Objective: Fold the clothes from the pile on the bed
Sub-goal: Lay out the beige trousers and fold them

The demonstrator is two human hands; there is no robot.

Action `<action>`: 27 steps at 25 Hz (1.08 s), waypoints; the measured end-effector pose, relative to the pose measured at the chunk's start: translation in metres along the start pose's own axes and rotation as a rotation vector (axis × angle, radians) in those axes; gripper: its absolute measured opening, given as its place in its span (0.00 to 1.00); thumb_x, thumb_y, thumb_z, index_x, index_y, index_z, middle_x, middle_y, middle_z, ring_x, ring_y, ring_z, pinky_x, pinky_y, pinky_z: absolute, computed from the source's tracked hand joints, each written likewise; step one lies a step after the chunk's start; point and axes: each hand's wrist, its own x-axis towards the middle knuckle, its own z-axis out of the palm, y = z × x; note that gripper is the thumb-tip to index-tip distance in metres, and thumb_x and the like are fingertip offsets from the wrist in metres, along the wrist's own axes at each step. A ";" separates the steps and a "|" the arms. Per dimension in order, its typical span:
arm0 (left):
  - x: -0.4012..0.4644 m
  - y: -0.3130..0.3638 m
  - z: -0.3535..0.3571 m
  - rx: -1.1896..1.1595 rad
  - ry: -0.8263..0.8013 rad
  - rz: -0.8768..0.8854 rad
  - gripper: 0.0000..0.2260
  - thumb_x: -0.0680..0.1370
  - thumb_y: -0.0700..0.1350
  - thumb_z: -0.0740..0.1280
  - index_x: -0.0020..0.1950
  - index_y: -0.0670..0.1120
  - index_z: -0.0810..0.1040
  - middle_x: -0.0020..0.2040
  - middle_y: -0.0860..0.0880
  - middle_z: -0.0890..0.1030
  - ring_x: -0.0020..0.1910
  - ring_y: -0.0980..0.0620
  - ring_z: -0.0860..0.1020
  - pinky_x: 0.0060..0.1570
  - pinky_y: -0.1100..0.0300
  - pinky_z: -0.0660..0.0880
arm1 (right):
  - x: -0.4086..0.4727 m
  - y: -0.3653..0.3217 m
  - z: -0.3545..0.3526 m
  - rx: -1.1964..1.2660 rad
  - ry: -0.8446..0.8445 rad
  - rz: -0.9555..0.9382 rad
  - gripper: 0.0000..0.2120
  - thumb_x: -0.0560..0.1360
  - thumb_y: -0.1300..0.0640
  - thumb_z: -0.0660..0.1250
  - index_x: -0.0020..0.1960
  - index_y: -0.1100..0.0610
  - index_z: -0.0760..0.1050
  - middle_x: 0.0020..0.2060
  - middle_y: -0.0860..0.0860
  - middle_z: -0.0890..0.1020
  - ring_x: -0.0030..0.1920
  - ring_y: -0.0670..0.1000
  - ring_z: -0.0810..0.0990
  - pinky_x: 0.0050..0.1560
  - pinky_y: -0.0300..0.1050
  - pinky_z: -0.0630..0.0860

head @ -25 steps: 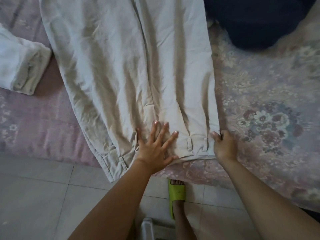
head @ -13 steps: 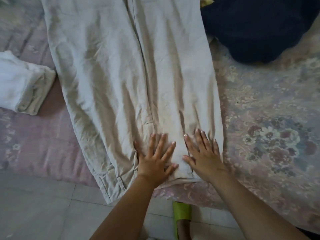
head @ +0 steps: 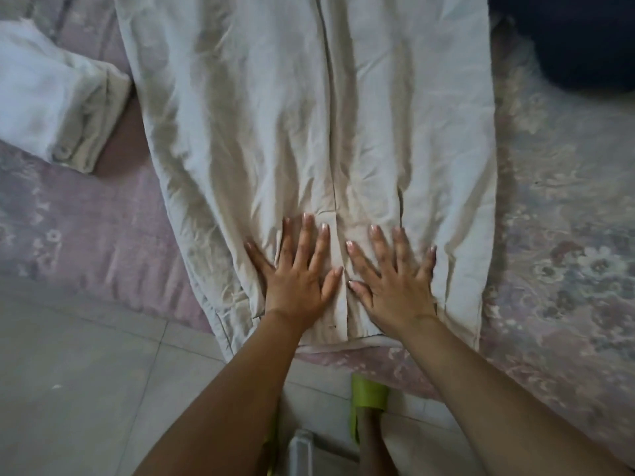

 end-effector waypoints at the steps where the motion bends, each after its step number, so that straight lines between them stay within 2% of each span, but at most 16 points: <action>1: 0.005 0.001 -0.002 0.026 -0.044 -0.009 0.30 0.77 0.62 0.42 0.76 0.52 0.40 0.77 0.48 0.40 0.76 0.45 0.41 0.60 0.24 0.37 | 0.002 0.000 0.000 -0.012 -0.027 -0.002 0.29 0.76 0.37 0.48 0.75 0.43 0.54 0.76 0.52 0.55 0.75 0.61 0.53 0.65 0.75 0.43; 4: 0.007 0.003 -0.021 0.036 -0.185 -0.023 0.29 0.75 0.64 0.33 0.72 0.54 0.27 0.70 0.51 0.23 0.72 0.47 0.27 0.60 0.24 0.34 | 0.002 -0.004 -0.013 0.013 -0.070 0.025 0.29 0.74 0.37 0.50 0.74 0.43 0.59 0.75 0.52 0.60 0.74 0.61 0.58 0.65 0.74 0.45; 6: 0.006 0.001 -0.034 0.005 -0.240 -0.001 0.30 0.77 0.64 0.38 0.73 0.54 0.29 0.70 0.51 0.24 0.72 0.48 0.28 0.60 0.25 0.34 | 0.003 -0.005 -0.026 0.005 -0.125 0.045 0.29 0.73 0.38 0.51 0.73 0.45 0.60 0.74 0.52 0.62 0.73 0.61 0.59 0.65 0.73 0.45; 7: 0.002 -0.001 -0.039 -0.005 -0.211 0.017 0.30 0.78 0.64 0.41 0.74 0.54 0.33 0.73 0.50 0.29 0.74 0.49 0.32 0.61 0.26 0.35 | 0.002 -0.006 -0.030 -0.003 -0.161 0.036 0.30 0.74 0.39 0.51 0.74 0.46 0.59 0.74 0.52 0.61 0.73 0.60 0.58 0.65 0.72 0.45; 9: -0.009 -0.007 -0.047 0.009 -0.120 0.045 0.29 0.79 0.61 0.47 0.77 0.52 0.47 0.78 0.47 0.46 0.76 0.48 0.45 0.65 0.27 0.43 | -0.008 -0.010 -0.042 0.047 -0.220 0.000 0.30 0.73 0.41 0.52 0.74 0.48 0.58 0.74 0.54 0.62 0.73 0.59 0.58 0.66 0.71 0.49; 11: -0.020 -0.015 -0.055 0.046 -0.155 0.102 0.28 0.76 0.58 0.51 0.75 0.50 0.57 0.76 0.45 0.60 0.75 0.45 0.55 0.66 0.31 0.50 | -0.016 -0.014 -0.056 0.101 -0.269 -0.081 0.31 0.72 0.42 0.50 0.74 0.48 0.58 0.72 0.55 0.65 0.72 0.58 0.61 0.66 0.70 0.57; 13: -0.020 -0.020 -0.070 0.046 -0.177 0.152 0.28 0.76 0.56 0.51 0.74 0.48 0.59 0.74 0.43 0.63 0.74 0.44 0.60 0.67 0.36 0.54 | -0.010 -0.010 -0.077 0.134 -0.329 -0.117 0.30 0.72 0.43 0.50 0.73 0.49 0.60 0.71 0.54 0.67 0.71 0.55 0.62 0.63 0.67 0.64; 14: -0.013 -0.021 -0.085 0.030 -0.161 0.152 0.27 0.76 0.55 0.51 0.74 0.46 0.60 0.74 0.42 0.65 0.73 0.43 0.63 0.67 0.38 0.55 | 0.000 -0.007 -0.091 0.143 -0.288 -0.127 0.29 0.73 0.44 0.50 0.73 0.50 0.59 0.71 0.54 0.67 0.71 0.54 0.62 0.63 0.65 0.65; 15: -0.002 -0.021 -0.098 0.013 -0.158 0.134 0.27 0.76 0.55 0.51 0.73 0.45 0.62 0.72 0.41 0.66 0.71 0.42 0.66 0.67 0.40 0.57 | 0.014 -0.002 -0.107 0.132 -0.248 -0.129 0.28 0.75 0.45 0.50 0.74 0.50 0.56 0.73 0.53 0.65 0.73 0.53 0.59 0.65 0.64 0.63; 16: 0.010 -0.022 -0.114 0.003 -0.142 0.102 0.27 0.76 0.54 0.51 0.72 0.43 0.64 0.71 0.40 0.68 0.69 0.41 0.68 0.68 0.41 0.58 | 0.031 0.002 -0.124 0.128 -0.212 -0.143 0.28 0.78 0.46 0.49 0.76 0.51 0.50 0.76 0.52 0.57 0.75 0.52 0.52 0.69 0.62 0.57; 18: 0.041 -0.034 -0.157 -0.007 -0.106 0.026 0.30 0.76 0.55 0.45 0.73 0.42 0.64 0.73 0.41 0.65 0.72 0.42 0.65 0.72 0.44 0.56 | 0.067 0.007 -0.168 0.174 -0.220 -0.152 0.28 0.82 0.48 0.47 0.77 0.49 0.38 0.76 0.48 0.40 0.76 0.49 0.39 0.73 0.58 0.43; 19: 0.057 -0.042 -0.178 0.003 -0.098 0.005 0.33 0.75 0.57 0.38 0.76 0.43 0.58 0.76 0.42 0.57 0.75 0.44 0.57 0.73 0.46 0.50 | 0.084 0.007 -0.189 0.190 -0.224 -0.151 0.28 0.82 0.48 0.46 0.77 0.49 0.37 0.76 0.48 0.38 0.76 0.48 0.37 0.73 0.56 0.42; 21: 0.088 -0.061 -0.208 0.038 -0.086 -0.017 0.37 0.71 0.58 0.28 0.78 0.45 0.44 0.78 0.45 0.43 0.77 0.46 0.44 0.73 0.49 0.39 | 0.119 0.002 -0.223 0.199 -0.182 -0.146 0.27 0.82 0.49 0.46 0.77 0.50 0.38 0.77 0.49 0.39 0.76 0.48 0.38 0.74 0.55 0.42; 23: 0.121 -0.081 -0.225 0.059 -0.031 -0.026 0.36 0.71 0.57 0.27 0.77 0.45 0.41 0.78 0.45 0.42 0.77 0.47 0.42 0.73 0.49 0.38 | 0.156 -0.007 -0.237 0.221 -0.159 -0.140 0.27 0.82 0.49 0.47 0.77 0.51 0.40 0.77 0.50 0.41 0.76 0.49 0.40 0.74 0.53 0.43; 25: 0.163 -0.106 -0.228 0.034 0.010 -0.043 0.35 0.74 0.57 0.31 0.77 0.42 0.50 0.77 0.43 0.50 0.77 0.45 0.50 0.74 0.48 0.45 | 0.198 -0.015 -0.242 0.217 -0.141 -0.140 0.27 0.82 0.49 0.47 0.78 0.52 0.41 0.77 0.52 0.42 0.77 0.49 0.41 0.75 0.50 0.45; 27: 0.221 -0.143 -0.221 0.076 0.138 -0.039 0.32 0.76 0.55 0.42 0.70 0.40 0.70 0.71 0.40 0.68 0.70 0.43 0.67 0.68 0.45 0.63 | 0.253 -0.024 -0.241 0.260 -0.105 -0.110 0.26 0.83 0.50 0.47 0.78 0.54 0.43 0.77 0.52 0.43 0.77 0.49 0.42 0.75 0.48 0.47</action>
